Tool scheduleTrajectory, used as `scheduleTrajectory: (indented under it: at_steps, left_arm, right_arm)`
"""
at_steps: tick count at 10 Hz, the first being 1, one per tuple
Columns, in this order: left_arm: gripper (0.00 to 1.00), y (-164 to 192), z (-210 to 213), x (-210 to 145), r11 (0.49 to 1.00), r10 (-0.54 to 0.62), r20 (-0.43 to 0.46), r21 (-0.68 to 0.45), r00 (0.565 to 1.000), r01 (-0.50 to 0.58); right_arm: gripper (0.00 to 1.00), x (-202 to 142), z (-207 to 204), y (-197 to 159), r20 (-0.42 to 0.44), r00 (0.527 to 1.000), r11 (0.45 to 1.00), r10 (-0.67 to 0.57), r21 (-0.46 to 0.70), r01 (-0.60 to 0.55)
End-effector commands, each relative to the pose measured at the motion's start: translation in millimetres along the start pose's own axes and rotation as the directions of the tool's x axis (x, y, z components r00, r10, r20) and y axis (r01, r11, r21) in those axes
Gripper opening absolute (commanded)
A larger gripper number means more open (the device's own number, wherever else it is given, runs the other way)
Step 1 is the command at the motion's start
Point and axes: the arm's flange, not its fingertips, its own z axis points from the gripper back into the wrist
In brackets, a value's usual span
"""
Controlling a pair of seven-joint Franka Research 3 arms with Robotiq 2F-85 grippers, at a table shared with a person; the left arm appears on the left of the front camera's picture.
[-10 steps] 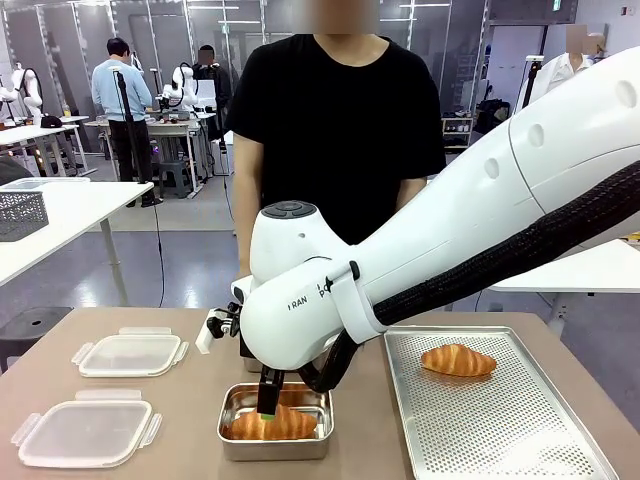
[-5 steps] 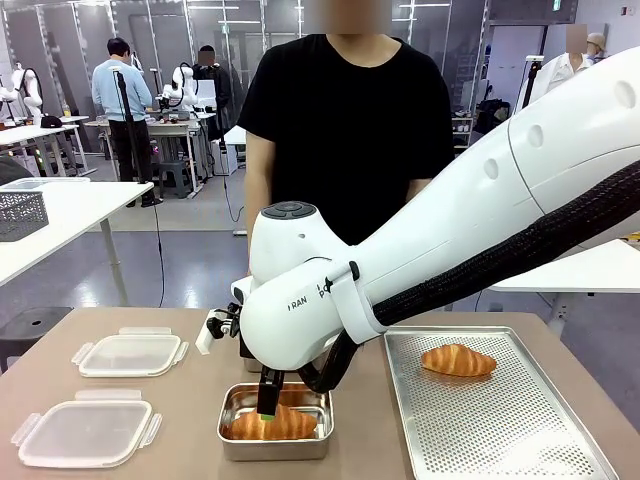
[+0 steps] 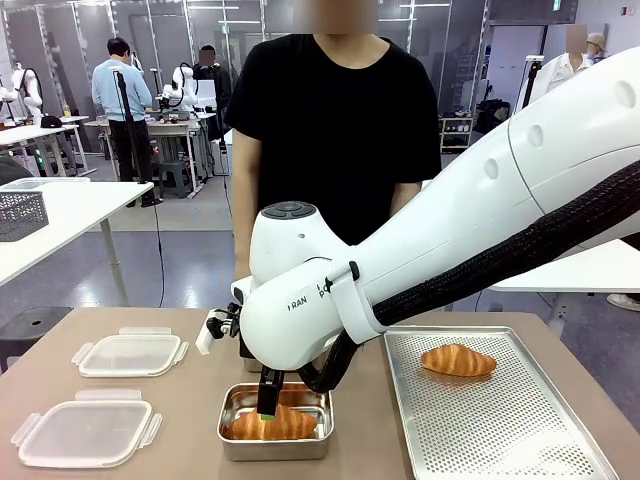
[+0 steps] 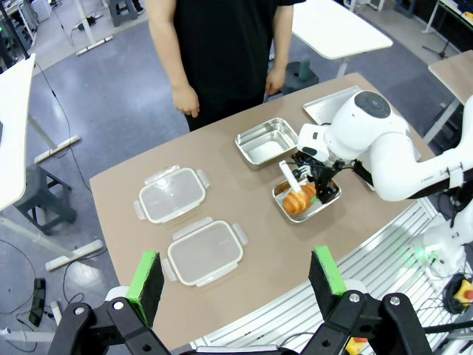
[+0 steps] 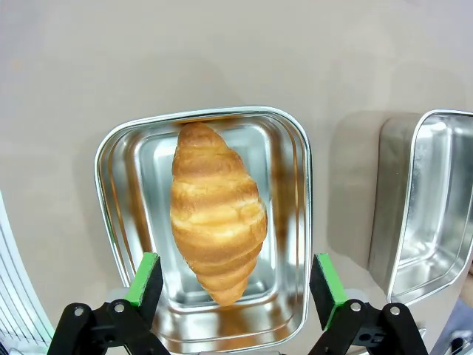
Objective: Place the bread into the airtight container.
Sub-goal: Pick up a Butter Roll and place it into an empty Airtight Container.
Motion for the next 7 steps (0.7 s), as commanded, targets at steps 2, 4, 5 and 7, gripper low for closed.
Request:
scheduleTrajectory:
  at_steps: [2, 4, 5, 7]
  left_arm:
    - [1.00, -2, 1, 0, 1.000, -0.004, 0.008, -0.002, 1.000, 0.004]
    - [1.00, -2, 1, 0, 1.000, -0.004, 0.008, -0.002, 1.000, 0.004]
    - [1.00, -2, 1, 0, 1.000, -0.004, 0.008, -0.002, 1.000, 0.004]
    - [1.00, -2, 1, 0, 1.000, -0.004, 0.008, -0.002, 1.000, 0.004]
  right_arm:
    - [1.00, -2, 34, 10, 0.014, 1.000, 1.000, -0.006, 0.001, 0.006]
    - [1.00, -31, 90, 25, 0.027, 0.993, 0.994, -0.112, 0.017, 0.112]
    - [1.00, -47, 110, 29, 0.045, 0.990, 0.991, -0.131, -0.002, 0.131]
    - [1.00, -93, 148, 29, 0.088, 0.973, 0.976, -0.215, -0.011, 0.217]
